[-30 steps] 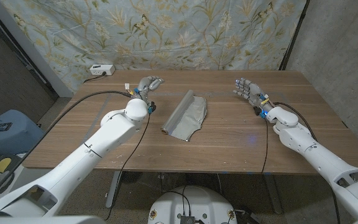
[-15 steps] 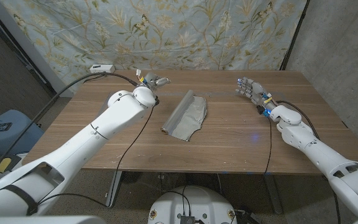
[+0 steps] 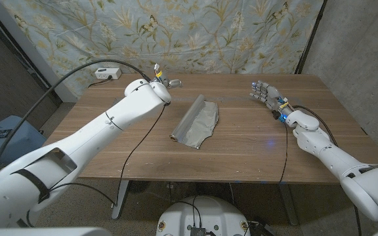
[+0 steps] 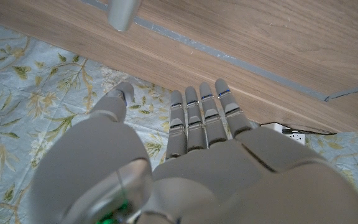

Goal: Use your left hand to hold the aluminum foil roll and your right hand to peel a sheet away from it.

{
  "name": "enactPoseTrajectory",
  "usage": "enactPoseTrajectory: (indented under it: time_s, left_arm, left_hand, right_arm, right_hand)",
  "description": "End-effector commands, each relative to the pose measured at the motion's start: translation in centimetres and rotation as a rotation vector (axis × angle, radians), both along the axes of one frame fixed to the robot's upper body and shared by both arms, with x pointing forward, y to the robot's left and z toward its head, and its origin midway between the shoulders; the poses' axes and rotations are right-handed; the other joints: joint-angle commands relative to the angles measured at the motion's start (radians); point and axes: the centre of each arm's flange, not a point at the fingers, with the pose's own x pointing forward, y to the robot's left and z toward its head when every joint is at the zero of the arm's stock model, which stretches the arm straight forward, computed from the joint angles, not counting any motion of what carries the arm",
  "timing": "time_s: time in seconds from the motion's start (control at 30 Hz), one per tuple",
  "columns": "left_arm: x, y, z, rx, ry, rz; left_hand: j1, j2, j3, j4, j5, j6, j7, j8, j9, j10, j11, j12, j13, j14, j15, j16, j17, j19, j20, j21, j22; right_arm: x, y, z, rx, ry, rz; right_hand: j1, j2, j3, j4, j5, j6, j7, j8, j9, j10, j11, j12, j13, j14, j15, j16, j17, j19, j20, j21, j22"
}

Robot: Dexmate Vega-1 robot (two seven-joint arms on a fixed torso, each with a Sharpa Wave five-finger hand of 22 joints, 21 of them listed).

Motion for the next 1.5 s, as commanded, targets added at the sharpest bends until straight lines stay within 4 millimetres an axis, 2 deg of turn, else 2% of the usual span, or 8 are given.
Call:
enactPoseTrajectory:
  time_s: [0.03,0.17,0.33,0.6,0.77,1.5]
  left_arm:
    - [1.7,-1.1,1.1,0.08,0.084,0.061]
    - [2.6,-1.8,1.3,0.118,0.104,0.079]
    - [3.2,-2.7,1.7,0.15,0.12,0.086]
    - [3.8,-3.4,1.8,0.17,0.133,0.094]
    - [4.1,-4.2,1.7,0.183,0.141,0.093]
    - [5.9,-6.6,-0.4,0.218,0.253,0.064]
  left_hand:
    - [0.002,0.019,-0.011,-0.006,-0.001,0.041,0.002,-0.003,-0.004,-0.02,0.006,-0.022,0.004,-0.018,0.012,-0.02,-0.005,-0.026,0.0,-0.002,-0.003]
    - [-0.004,0.029,-0.039,-0.008,-0.008,0.094,0.003,-0.025,-0.004,-0.028,0.007,-0.043,0.009,-0.03,0.012,-0.041,-0.005,-0.046,0.0,0.004,-0.008]
    - [-0.011,0.036,-0.06,-0.007,-0.012,0.112,0.003,-0.042,-0.003,-0.031,0.007,-0.055,0.015,-0.035,0.015,-0.051,-0.001,-0.057,0.0,0.009,-0.011]
    - [-0.007,0.046,-0.08,-0.011,-0.015,0.138,0.002,-0.046,0.008,-0.044,0.006,-0.075,0.02,-0.056,0.018,-0.068,0.002,-0.078,0.0,0.012,-0.014]
    - [-0.006,0.058,-0.123,-0.01,-0.02,0.143,0.001,-0.054,0.014,-0.068,0.007,-0.099,0.025,-0.085,0.022,-0.08,0.012,-0.101,-0.001,0.021,-0.012]
    - [-0.013,0.072,-0.168,-0.008,-0.02,0.102,0.0,-0.06,0.019,-0.078,0.007,-0.12,0.038,-0.089,0.025,-0.086,0.022,-0.122,0.0,0.043,-0.004]
  right_arm:
    - [0.7,-0.2,0.1,0.004,-0.006,0.003]
    - [1.0,-0.1,0.2,0.007,-0.004,0.005]
    - [1.3,0.0,0.2,0.011,-0.006,0.006]
    - [1.7,-0.2,0.4,0.021,-0.005,0.005]
    - [1.9,0.0,0.4,0.017,-0.001,0.01]
    - [1.9,0.5,0.4,0.023,-0.007,0.027]
  right_hand:
    - [0.009,-0.001,0.005,-0.007,0.0,-0.005,-0.003,-0.001,0.003,-0.001,0.002,-0.004,0.001,0.006,0.005,0.004,0.0,0.001,0.009,0.003,0.002]
    - [0.01,0.0,0.005,-0.008,0.0,-0.004,-0.003,0.0,0.003,-0.002,0.002,-0.003,0.001,0.007,0.007,0.005,0.0,0.001,0.011,0.003,0.002]
    - [0.01,0.0,0.005,-0.009,-0.001,-0.004,-0.003,0.0,0.003,-0.003,0.003,-0.003,0.001,0.006,0.007,0.005,0.0,0.001,0.011,0.003,0.002]
    - [0.011,0.0,0.004,-0.01,-0.001,-0.002,-0.003,0.001,0.004,-0.003,0.003,-0.002,0.001,0.007,0.007,0.007,0.0,0.001,0.013,0.003,0.002]
    - [0.011,0.001,0.004,-0.011,-0.001,-0.002,-0.002,0.001,0.004,-0.004,0.004,-0.002,0.001,0.006,0.009,0.007,0.001,0.002,0.014,0.004,0.002]
    - [0.013,0.002,0.002,-0.015,-0.002,-0.002,-0.002,0.001,0.004,-0.006,0.005,-0.001,0.002,0.004,0.013,0.009,0.001,0.001,0.017,0.004,0.003]
